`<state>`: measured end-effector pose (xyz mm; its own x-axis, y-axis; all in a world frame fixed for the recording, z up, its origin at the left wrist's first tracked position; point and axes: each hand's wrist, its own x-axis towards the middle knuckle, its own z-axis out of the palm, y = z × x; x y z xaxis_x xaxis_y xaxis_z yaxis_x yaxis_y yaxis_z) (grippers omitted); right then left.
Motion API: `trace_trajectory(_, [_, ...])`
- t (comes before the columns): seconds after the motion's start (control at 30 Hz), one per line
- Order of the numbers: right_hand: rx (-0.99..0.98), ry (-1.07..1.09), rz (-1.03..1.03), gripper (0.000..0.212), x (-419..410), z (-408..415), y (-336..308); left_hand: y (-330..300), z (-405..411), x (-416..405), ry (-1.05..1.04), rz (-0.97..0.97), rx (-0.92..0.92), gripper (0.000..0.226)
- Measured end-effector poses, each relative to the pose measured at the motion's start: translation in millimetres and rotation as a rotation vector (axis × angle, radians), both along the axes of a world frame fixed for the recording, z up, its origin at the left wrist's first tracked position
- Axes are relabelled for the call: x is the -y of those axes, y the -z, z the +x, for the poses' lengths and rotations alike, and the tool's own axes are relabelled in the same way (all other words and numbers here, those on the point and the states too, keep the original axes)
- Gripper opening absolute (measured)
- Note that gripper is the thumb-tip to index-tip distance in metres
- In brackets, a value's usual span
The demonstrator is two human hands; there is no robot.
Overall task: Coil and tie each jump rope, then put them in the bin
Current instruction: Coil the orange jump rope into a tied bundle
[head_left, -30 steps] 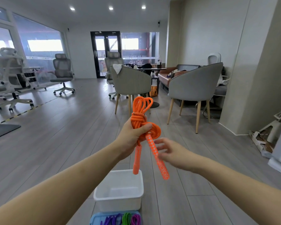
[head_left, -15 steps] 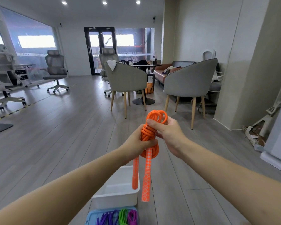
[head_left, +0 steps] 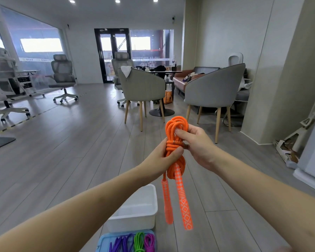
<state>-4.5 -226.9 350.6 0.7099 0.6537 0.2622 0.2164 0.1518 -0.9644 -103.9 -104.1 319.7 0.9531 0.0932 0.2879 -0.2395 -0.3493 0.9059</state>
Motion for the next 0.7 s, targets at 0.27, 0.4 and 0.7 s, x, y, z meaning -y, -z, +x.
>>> trace_trajectory(0.27, [-0.127,-0.261,0.02,0.034,22.3,3.8,-6.9,-9.2,-7.7,8.7,0.047,-0.117,-0.009,0.044])
trace_trajectory(0.4, [-0.243,-0.335,0.014,0.063,28.3,4.6,-11.5,-19.1,-9.0,9.5,0.061,-0.169,0.012,0.036])
trace_trajectory(0.7, [-0.347,-0.441,0.16,0.03,33.7,-4.8,-30.3,-30.5,-10.2,20.2,0.115,-0.174,-0.044,0.053])
